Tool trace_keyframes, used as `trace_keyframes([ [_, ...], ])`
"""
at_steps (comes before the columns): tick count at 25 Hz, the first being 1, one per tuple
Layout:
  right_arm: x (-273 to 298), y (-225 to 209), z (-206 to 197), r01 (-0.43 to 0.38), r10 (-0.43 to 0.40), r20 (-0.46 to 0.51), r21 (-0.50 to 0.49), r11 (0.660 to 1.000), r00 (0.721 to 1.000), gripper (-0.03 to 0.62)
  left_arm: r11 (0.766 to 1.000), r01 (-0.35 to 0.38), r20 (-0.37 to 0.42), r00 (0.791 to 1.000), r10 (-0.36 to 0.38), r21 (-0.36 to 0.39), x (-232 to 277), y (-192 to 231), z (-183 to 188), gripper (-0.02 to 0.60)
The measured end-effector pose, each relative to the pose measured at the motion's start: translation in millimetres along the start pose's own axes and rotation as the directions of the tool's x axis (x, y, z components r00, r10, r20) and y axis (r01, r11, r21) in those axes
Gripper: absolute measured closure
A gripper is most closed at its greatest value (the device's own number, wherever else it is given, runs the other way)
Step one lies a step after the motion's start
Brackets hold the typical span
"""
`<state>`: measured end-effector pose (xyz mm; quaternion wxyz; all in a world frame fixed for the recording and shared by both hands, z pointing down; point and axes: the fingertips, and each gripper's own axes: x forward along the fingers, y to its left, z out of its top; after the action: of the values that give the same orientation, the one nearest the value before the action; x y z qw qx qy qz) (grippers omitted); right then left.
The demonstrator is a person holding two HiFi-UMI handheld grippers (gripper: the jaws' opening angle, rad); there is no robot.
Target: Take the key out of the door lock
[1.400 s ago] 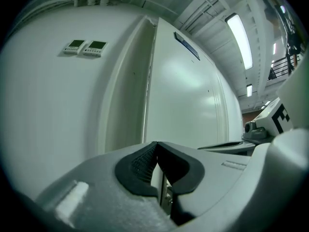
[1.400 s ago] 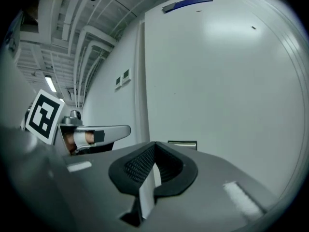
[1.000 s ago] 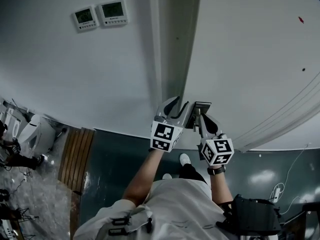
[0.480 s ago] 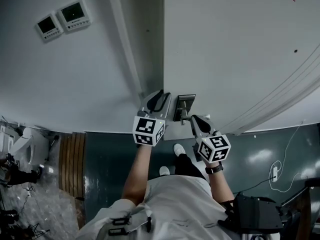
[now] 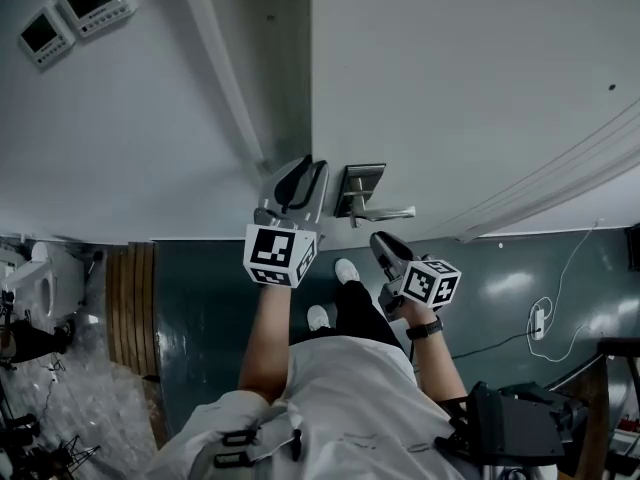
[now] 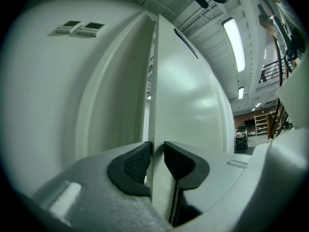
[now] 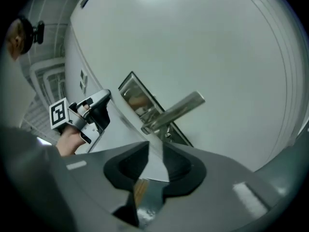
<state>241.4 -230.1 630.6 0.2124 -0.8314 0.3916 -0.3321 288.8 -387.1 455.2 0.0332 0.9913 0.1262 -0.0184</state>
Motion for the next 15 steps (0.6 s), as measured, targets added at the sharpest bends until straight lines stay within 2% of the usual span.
trace_keyframes([
  [1, 6, -3, -7, -0.026, 0.026, -0.006, 0.048, 0.998, 1.000, 0.457, 1.000, 0.002, 0.001, 1.000, -0.002, -0.003, 0, 0, 0, 0.488],
  [2, 12, -7, -13, -0.048, 0.049, -0.009, 0.092, 0.995, 0.999, 0.408, 1.000, 0.006, 0.000, 1.000, -0.006, -0.004, 1, 0, 0, 0.488],
  [5, 30, -13, -20, -0.119, 0.116, 0.027, 0.238, 0.964, 0.993, 0.411, 1.000, 0.012, -0.005, 1.000, -0.012, 0.005, 2, -2, 0, 0.488],
  [7, 43, -15, -19, -0.173, 0.156, 0.076, 0.364, 0.915, 0.985, 0.402, 1.000, 0.014, -0.006, 1.000, -0.014, 0.007, 2, -3, 0, 0.488],
  [9, 55, -22, -20, -0.195, 0.160, 0.112, 0.484, 0.853, 0.981, 0.402, 1.000, 0.020, -0.008, 1.000, -0.020, 0.002, 1, -3, 0, 0.489],
  [11, 66, -28, -19, -0.210, 0.158, 0.140, 0.549, 0.809, 0.977, 0.407, 1.000, 0.028, -0.012, 1.000, -0.028, -0.006, 0, -2, -1, 0.489],
  [15, 80, -34, -17, -0.233, 0.154, 0.179, 0.610, 0.758, 0.972, 0.518, 1.000, 0.030, -0.015, 0.999, -0.030, -0.007, 1, -2, -2, 0.491],
])
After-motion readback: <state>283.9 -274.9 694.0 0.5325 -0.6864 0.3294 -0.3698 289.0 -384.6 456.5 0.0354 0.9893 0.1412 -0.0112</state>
